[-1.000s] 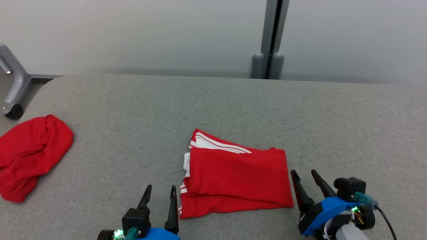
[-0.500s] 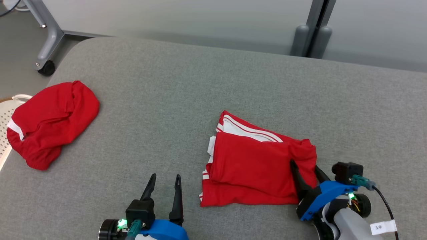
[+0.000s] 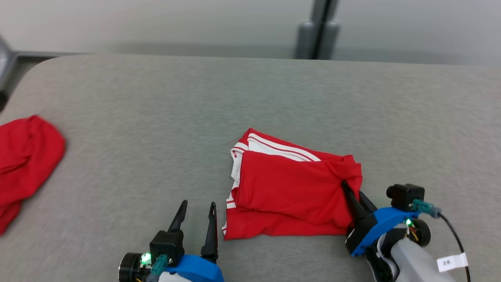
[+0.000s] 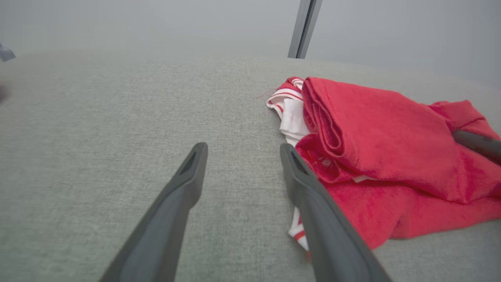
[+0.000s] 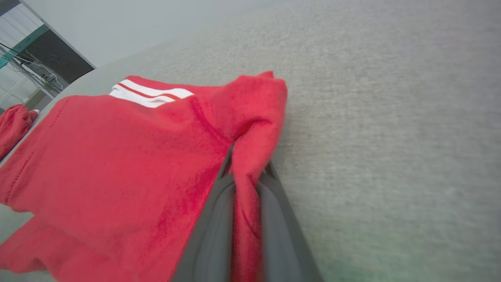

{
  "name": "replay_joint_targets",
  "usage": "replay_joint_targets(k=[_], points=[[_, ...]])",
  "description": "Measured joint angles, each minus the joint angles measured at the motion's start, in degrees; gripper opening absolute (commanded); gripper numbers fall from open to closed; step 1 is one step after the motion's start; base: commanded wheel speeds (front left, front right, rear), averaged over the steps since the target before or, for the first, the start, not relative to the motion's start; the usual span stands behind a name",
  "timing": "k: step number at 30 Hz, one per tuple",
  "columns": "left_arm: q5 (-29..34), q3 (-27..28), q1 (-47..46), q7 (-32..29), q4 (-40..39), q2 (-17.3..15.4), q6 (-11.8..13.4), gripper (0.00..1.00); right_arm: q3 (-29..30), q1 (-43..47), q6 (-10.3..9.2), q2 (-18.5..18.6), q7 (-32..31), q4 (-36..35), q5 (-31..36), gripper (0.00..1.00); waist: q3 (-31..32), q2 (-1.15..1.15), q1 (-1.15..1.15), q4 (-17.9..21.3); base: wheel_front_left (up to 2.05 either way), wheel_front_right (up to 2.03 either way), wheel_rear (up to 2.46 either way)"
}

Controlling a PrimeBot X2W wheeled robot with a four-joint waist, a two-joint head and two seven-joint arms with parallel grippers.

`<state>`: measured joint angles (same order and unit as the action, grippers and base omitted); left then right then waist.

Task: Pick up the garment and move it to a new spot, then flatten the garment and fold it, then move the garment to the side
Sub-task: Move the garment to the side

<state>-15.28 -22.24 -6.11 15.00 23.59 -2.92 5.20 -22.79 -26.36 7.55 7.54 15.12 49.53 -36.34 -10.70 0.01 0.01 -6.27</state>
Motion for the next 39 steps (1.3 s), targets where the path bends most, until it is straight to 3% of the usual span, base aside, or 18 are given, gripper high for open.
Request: replay_joint_targets(k=[18, 23, 29, 33, 39], points=[[-1.4, -1.9, -3.2, 0.0, 2.4, 0.0, -1.2, 1.00, -1.5, 3.0, -0.07, -1.3, -0.1, -3.0, 3.0, 0.00, 2.1, 0.01, -0.01, 26.8, 0.00, 0.00, 0.00], [-1.4, -2.4, -3.9, 0.0, 3.0, 0.1, -1.3, 1.00, -2.5, 2.7, -0.07, -1.3, -0.1, -3.1, 2.8, 0.00, 2.5, 0.00, -0.01, 32.1, 0.00, 0.00, 0.00], [-0.7, -3.3, -5.8, 0.0, 4.0, 0.2, -1.5, 1.00, -1.0, -0.7, -0.07, 1.4, -0.1, -2.2, 4.2, 0.00, 1.5, -0.01, -0.01, 31.9, 0.00, 0.00, 0.00], [0.3, -4.1, -7.4, 0.0, 4.3, 0.1, -1.2, 1.00, 1.9, -5.2, -0.05, 4.9, -0.1, -0.2, 6.9, 0.00, -0.1, -0.01, -0.01, 28.6, 0.00, 0.00, 0.00], [1.7, -4.4, -9.3, 0.0, 3.7, 0.1, -0.4, 1.00, 8.8, -12.0, -0.05, 13.6, -0.1, 5.8, 12.8, 0.00, -3.8, -0.01, -0.01, 22.3, 0.00, 0.00, 0.00]])
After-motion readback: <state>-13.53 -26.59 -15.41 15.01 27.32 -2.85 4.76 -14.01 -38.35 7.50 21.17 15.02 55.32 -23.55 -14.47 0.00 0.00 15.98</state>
